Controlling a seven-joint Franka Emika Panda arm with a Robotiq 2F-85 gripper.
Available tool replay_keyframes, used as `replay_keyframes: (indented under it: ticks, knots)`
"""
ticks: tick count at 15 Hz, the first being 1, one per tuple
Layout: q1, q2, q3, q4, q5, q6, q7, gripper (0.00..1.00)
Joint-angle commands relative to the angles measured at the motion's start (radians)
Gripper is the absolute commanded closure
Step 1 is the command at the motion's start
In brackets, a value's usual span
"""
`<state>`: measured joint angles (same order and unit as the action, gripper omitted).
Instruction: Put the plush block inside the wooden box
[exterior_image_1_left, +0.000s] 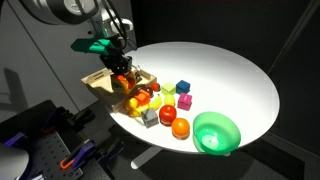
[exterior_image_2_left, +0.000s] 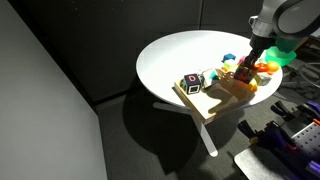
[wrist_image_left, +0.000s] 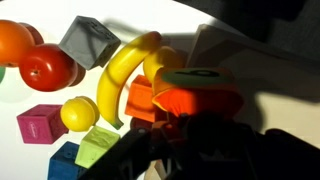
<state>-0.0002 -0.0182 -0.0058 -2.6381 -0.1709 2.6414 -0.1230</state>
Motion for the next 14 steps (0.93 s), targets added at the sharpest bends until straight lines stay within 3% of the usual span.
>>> replay_keyframes:
  ticks: [1, 9, 14]
  knots:
    - [0.037, -0.045, 0.036, -0.007, 0.052, -0.035, -0.025, 0.84]
    - [0.139, -0.038, 0.128, 0.011, 0.081, -0.036, -0.016, 0.84]
    - [0.169, -0.006, 0.174, 0.033, 0.029, -0.067, 0.126, 0.84]
